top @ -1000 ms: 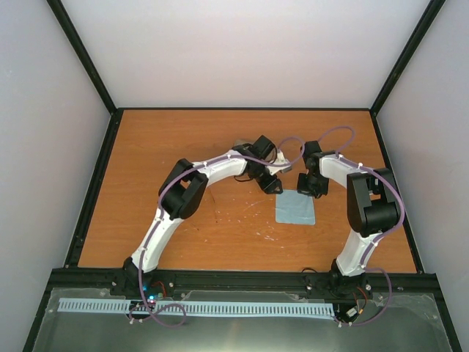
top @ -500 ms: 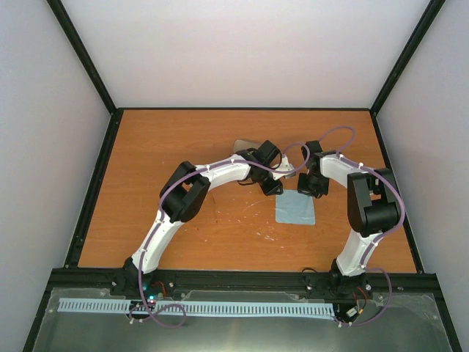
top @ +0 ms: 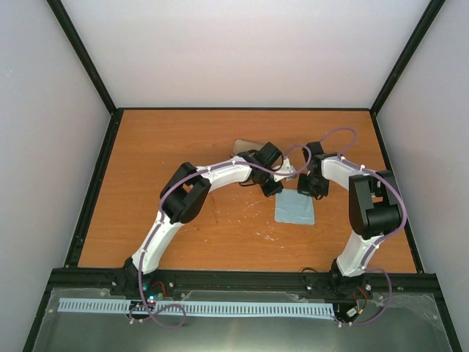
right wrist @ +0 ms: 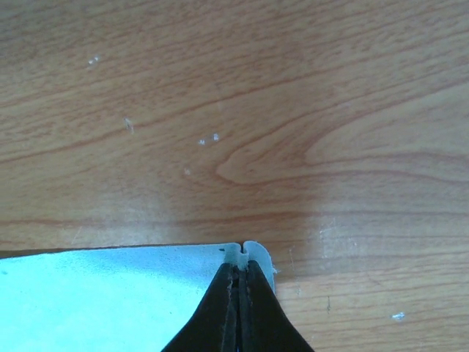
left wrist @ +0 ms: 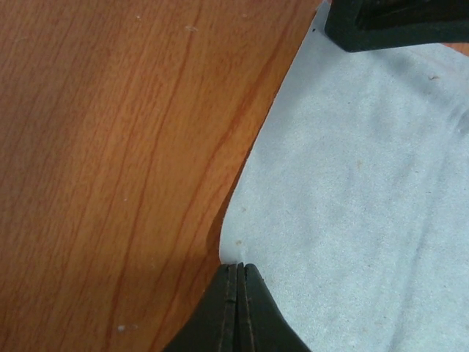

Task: Organize the sunglasses
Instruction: Fold the glasses cleaning cloth at the center of the board.

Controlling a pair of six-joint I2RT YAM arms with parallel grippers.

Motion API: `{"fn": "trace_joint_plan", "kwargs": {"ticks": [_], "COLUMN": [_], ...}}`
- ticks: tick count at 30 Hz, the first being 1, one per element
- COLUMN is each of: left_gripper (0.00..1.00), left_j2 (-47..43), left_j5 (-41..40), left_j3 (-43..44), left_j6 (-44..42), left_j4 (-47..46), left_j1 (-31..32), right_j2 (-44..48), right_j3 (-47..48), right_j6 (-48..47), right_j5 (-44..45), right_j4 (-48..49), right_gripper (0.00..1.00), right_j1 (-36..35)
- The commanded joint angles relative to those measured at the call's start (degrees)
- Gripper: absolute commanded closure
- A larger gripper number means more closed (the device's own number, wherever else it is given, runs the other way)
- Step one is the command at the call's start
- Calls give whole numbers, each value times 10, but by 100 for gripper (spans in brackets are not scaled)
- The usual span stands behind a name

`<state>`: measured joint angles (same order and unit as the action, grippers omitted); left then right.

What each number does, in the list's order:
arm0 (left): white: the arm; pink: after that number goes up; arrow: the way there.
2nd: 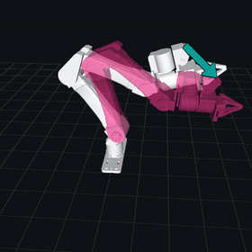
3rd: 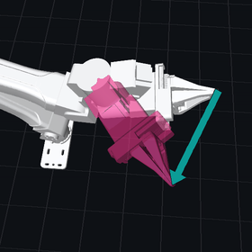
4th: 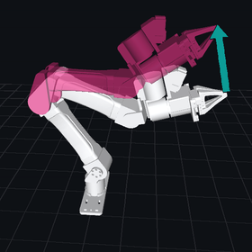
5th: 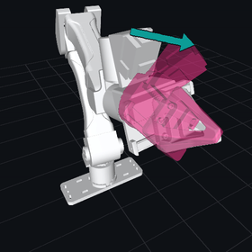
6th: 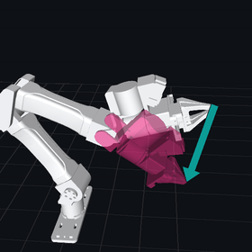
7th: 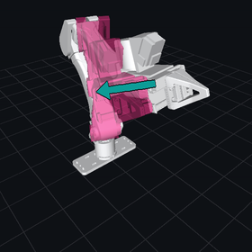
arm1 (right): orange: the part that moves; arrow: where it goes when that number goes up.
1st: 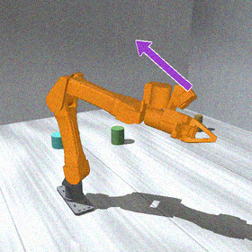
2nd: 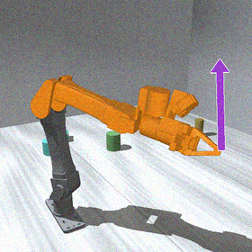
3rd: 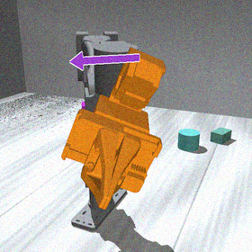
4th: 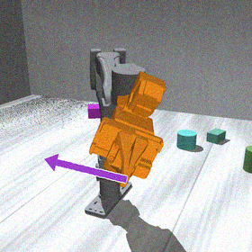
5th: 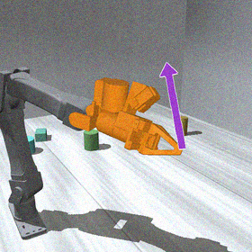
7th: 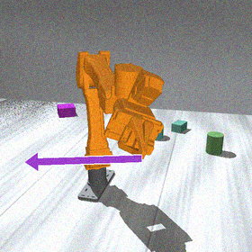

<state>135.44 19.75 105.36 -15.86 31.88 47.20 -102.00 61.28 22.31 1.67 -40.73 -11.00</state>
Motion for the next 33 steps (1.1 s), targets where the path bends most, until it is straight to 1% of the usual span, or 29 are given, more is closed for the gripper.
{"fn": "trace_joint_plan", "kwargs": {"ticks": [1, 8, 20, 27, 33], "left_gripper": [100, 100, 99, 99, 100], "left_j2": [-13, -52, -76, -103, -126], "left_j5": [-23, -39, -54, -51, -33], "left_j3": [-16, -10, -10, -48, -75], "left_j6": [-10, -22, -38, -35, -25], "left_j4": [35, 10, -12, -35, -44], "left_j1": [15, 15, 7, 7, 8], "right_j2": [23, 31, 43, 74, 100], "right_j3": [-13, -5, 23, -1, -40], "right_j6": [5, -10, -29, -28, -19], "right_j5": [-14, -17, -14, -29, -35], "right_j4": [20, 52, 65, 80, 86], "right_gripper": [97, 97, 97, 97, 97], "right_j1": [0, 0, 0, 0, 0]}}
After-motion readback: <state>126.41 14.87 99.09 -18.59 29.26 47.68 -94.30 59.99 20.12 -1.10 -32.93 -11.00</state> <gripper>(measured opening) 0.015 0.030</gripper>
